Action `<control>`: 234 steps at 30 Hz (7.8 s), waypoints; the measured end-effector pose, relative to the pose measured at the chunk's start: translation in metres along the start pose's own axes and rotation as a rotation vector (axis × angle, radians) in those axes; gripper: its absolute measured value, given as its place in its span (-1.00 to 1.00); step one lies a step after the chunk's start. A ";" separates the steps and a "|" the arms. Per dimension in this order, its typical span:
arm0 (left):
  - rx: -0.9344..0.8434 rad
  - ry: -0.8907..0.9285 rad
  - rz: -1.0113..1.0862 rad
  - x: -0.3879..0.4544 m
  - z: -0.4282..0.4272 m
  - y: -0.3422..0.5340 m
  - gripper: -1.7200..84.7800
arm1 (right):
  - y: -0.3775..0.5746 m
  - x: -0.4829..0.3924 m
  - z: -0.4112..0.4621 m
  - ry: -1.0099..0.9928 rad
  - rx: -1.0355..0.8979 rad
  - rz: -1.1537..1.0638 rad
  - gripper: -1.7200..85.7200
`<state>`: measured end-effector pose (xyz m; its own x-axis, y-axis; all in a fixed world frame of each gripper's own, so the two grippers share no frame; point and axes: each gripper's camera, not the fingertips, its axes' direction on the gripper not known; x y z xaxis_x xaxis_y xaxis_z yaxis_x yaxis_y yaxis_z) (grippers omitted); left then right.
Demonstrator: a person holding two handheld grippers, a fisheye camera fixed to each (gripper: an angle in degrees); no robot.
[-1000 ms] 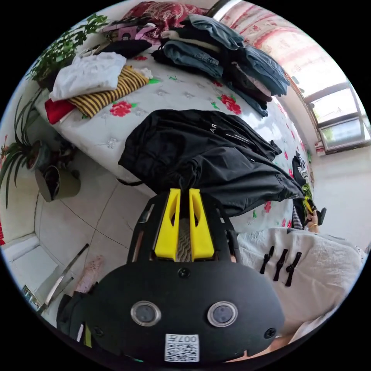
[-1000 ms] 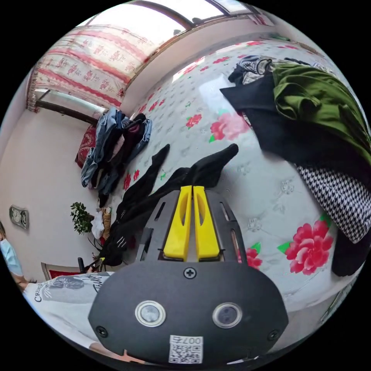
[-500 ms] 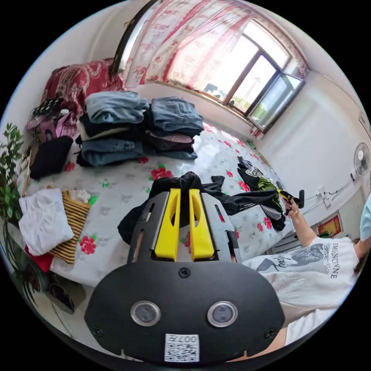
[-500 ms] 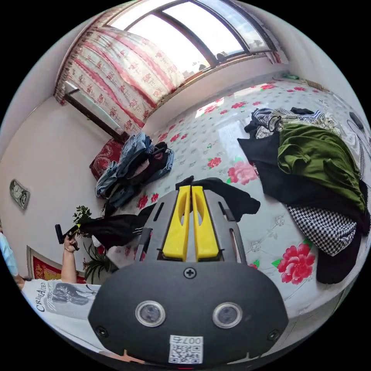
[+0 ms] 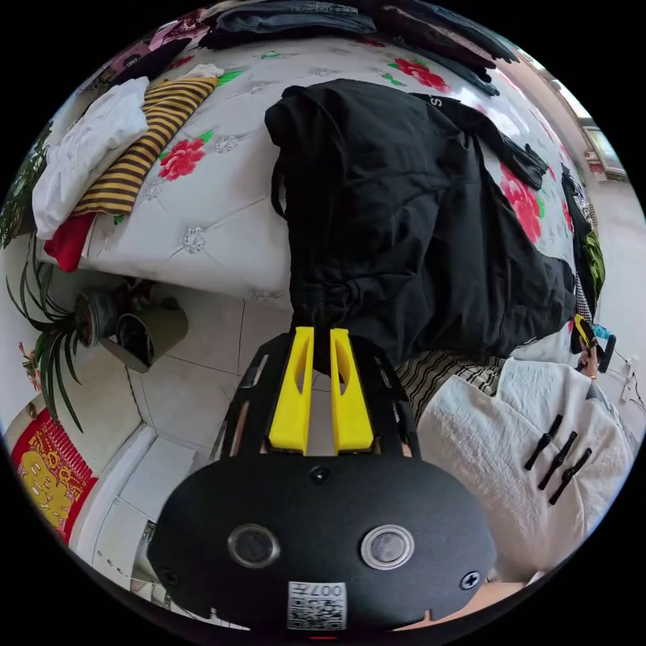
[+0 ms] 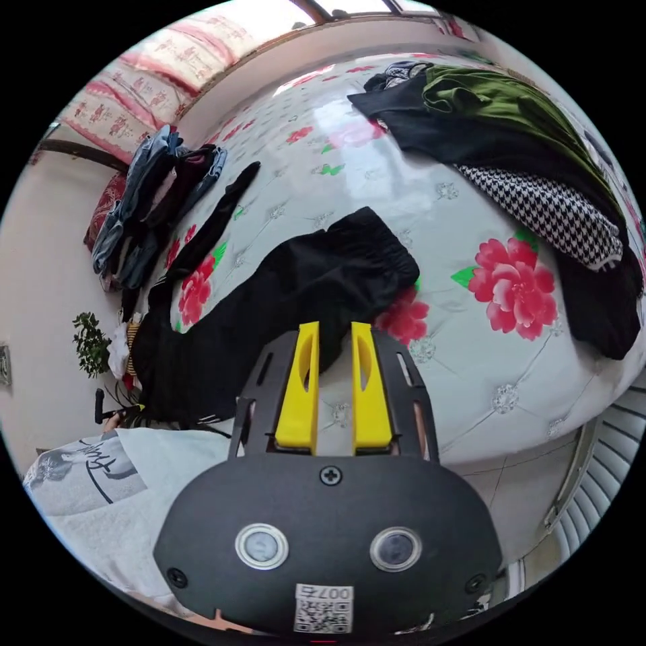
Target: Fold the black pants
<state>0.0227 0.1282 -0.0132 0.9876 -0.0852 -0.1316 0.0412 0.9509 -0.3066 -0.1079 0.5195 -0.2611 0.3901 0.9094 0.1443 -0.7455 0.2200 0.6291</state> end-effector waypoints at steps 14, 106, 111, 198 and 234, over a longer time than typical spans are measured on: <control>0.037 0.002 -0.164 0.012 -0.009 0.006 -0.85 | -0.063 0.012 0.047 0.351 -0.065 -0.008 -0.93; 0.477 0.000 -0.088 0.042 -0.016 -0.209 -0.98 | -0.058 -0.169 -0.182 0.401 0.708 -0.383 -0.90; 0.435 0.207 -0.247 0.014 0.003 -0.254 -0.98 | -0.203 -0.098 -0.100 0.353 0.402 -0.192 -0.89; 0.332 -0.021 -0.429 0.069 0.056 0.059 -0.91 | -0.090 0.019 0.049 0.098 0.047 0.406 -0.93; 0.329 0.699 -0.471 -0.071 0.126 0.175 -0.96 | -0.001 0.070 0.004 -0.168 0.193 0.445 -0.96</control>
<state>-0.0213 0.3384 0.0615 0.5448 -0.5462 -0.6363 0.5651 0.7997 -0.2026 -0.0773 0.5818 -0.2485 0.1510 0.8275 0.5407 -0.7522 -0.2588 0.6061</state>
